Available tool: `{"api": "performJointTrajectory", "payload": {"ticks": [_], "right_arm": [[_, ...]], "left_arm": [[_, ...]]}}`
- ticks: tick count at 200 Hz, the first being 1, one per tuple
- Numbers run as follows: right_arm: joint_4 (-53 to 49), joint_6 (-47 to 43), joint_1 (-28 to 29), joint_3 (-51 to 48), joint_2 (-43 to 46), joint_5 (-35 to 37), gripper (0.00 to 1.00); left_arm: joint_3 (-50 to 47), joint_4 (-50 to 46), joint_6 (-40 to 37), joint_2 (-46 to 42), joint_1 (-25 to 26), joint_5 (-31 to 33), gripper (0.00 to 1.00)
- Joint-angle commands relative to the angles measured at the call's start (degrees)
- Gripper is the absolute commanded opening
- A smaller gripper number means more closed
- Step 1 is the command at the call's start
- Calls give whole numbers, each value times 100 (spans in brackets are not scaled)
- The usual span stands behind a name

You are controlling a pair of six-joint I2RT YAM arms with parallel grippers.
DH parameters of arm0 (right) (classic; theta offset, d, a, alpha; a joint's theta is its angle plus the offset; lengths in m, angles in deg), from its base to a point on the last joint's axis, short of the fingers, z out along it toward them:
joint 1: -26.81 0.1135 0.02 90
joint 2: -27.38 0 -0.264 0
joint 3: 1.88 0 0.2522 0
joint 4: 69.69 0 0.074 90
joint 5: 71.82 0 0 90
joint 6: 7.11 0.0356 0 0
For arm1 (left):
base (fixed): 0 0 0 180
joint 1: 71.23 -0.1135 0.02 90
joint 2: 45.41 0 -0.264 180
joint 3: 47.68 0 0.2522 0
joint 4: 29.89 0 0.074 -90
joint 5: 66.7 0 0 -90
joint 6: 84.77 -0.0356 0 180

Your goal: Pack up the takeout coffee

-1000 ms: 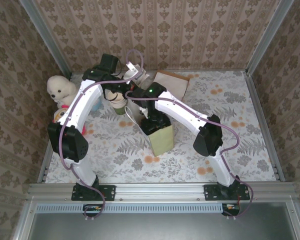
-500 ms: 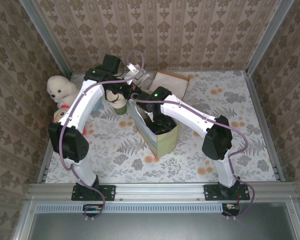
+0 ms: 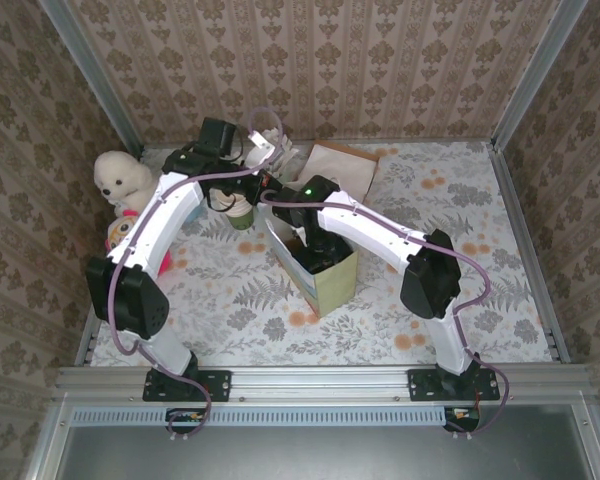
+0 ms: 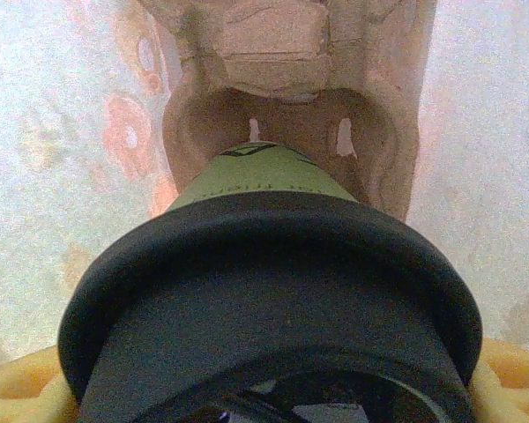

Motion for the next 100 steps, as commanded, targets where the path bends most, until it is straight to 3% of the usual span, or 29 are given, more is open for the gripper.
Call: {"api": "performJointTrajectory", "payload": {"ticks": [1, 100], "right_arm": [[-325, 144, 27, -85, 3, 163, 53], [669, -252, 22, -309, 101, 185, 52]], "left_arm": [[35, 167, -48, -140, 3, 30, 0], [164, -109, -59, -70, -5, -53, 0]]}}
